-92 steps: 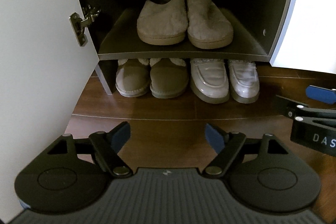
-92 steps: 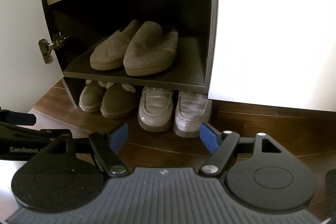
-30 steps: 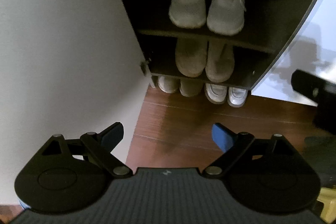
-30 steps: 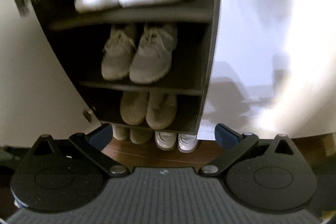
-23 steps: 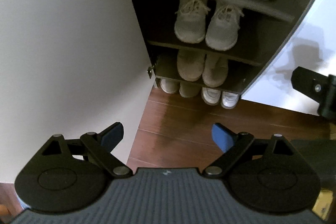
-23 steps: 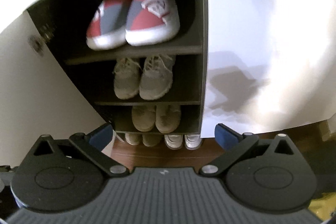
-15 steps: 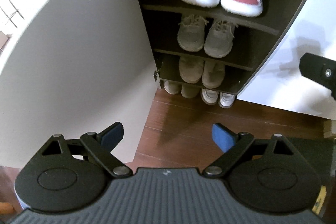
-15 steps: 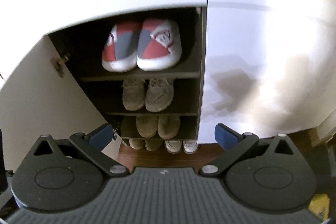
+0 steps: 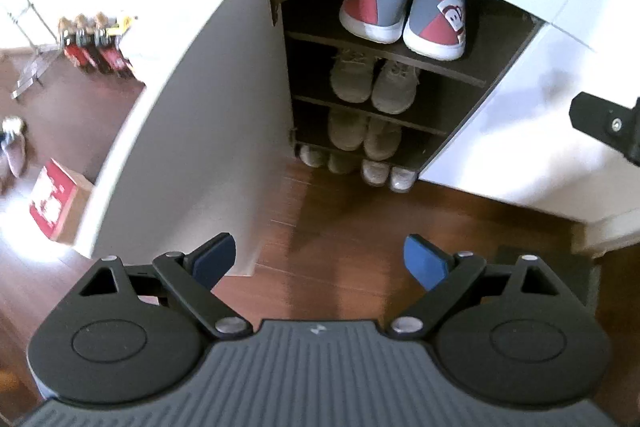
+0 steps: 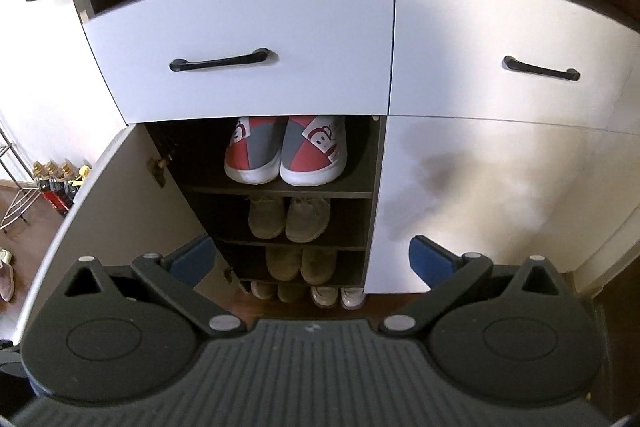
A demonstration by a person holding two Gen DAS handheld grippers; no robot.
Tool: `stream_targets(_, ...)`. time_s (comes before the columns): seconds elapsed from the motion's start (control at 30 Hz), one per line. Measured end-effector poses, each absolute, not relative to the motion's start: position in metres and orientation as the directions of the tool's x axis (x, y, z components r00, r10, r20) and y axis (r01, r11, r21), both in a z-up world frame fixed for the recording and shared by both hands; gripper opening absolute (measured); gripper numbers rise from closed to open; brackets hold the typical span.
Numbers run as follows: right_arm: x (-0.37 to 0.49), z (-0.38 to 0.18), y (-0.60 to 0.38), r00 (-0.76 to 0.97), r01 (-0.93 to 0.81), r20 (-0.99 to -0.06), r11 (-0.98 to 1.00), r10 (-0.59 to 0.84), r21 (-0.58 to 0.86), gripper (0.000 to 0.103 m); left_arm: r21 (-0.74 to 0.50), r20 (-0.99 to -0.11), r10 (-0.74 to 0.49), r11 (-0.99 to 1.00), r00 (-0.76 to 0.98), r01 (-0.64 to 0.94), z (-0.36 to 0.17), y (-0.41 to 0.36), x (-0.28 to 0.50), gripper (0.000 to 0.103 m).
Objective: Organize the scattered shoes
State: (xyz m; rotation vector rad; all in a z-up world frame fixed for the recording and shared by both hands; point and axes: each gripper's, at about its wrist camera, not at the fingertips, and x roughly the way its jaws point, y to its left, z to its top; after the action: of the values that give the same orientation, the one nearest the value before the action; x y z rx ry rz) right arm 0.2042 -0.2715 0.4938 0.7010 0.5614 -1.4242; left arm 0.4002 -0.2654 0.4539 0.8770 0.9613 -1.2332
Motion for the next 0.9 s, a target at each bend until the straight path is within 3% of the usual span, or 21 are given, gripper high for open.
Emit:
stream_targets(0.17, 0.210, 0.501, -0.256, 0.057, 0.993, -0.738, -0.036, -0.673, 0.109, 0.102, 0.099, -0.931, -0.347, 0.050, 0.110, 0.994, 0.464, -0.260, 0.396, 0.093)
stream_targets(0.53, 0.216, 0.497, -0.227, 0.083, 0.994, -0.780, -0.009, -0.620, 0.112, 0.102, 0.126, -0.919, -0.370, 0.058, 0.138, 0.990, 0.478, -0.227, 0.387, 0.094)
stream_targets(0.9, 0.189, 0.514, -0.188, 0.136, 0.991, -0.780, 0.097, -0.611, 0.097, 0.102, 0.090, -0.922, -0.364, 0.130, 0.132, 0.987, 0.490, -0.182, 0.357, 0.094)
